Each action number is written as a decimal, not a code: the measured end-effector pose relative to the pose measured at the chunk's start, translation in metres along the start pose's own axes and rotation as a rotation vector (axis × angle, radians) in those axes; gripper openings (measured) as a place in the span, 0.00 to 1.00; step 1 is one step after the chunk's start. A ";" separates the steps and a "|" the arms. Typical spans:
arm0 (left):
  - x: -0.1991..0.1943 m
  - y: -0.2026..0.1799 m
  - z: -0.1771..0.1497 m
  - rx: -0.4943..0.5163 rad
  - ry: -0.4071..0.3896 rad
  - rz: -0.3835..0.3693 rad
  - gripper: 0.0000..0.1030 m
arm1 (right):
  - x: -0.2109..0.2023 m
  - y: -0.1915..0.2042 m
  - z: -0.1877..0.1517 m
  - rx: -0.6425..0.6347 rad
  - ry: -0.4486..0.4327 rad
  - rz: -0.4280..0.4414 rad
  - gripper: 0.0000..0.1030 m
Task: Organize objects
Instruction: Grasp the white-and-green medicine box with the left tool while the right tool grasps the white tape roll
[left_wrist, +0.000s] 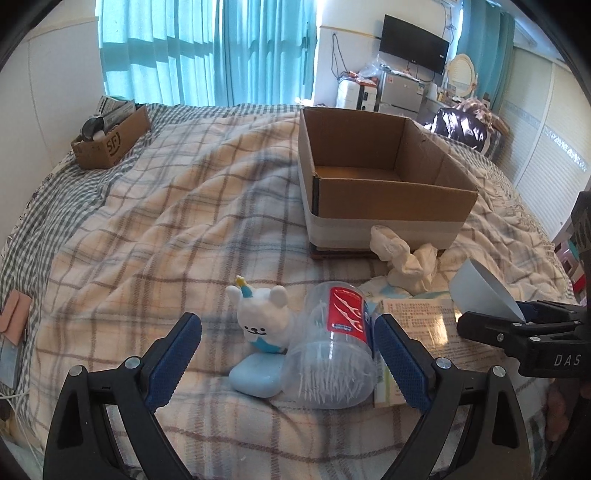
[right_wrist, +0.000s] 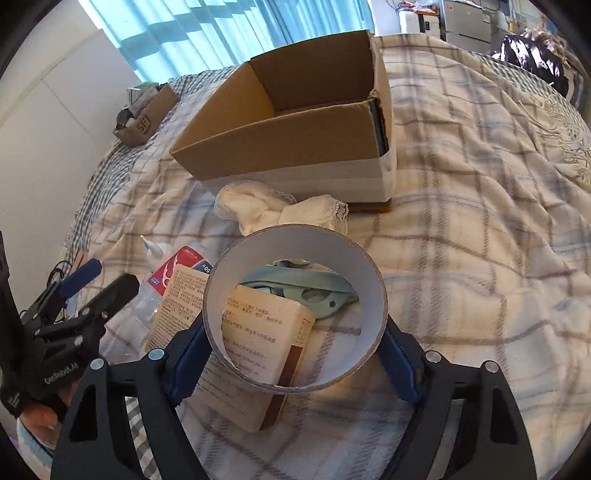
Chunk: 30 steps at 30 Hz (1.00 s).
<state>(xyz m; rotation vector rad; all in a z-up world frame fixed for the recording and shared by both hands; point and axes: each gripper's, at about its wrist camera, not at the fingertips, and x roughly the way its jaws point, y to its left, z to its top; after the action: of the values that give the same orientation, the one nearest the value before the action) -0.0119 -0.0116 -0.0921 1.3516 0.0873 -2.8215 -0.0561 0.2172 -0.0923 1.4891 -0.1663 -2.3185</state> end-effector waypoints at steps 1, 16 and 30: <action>-0.002 -0.003 -0.001 0.005 0.004 -0.004 0.94 | -0.003 0.001 -0.001 -0.001 -0.010 0.003 0.79; -0.005 -0.097 -0.005 0.103 0.095 -0.081 0.94 | -0.110 -0.008 0.014 -0.088 -0.278 -0.241 0.79; 0.030 -0.068 -0.016 -0.135 0.247 -0.206 1.00 | -0.105 -0.015 0.008 -0.081 -0.266 -0.185 0.79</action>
<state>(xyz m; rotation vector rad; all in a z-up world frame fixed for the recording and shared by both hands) -0.0201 0.0579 -0.1225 1.7422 0.4353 -2.7257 -0.0281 0.2694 -0.0035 1.1977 -0.0034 -2.6328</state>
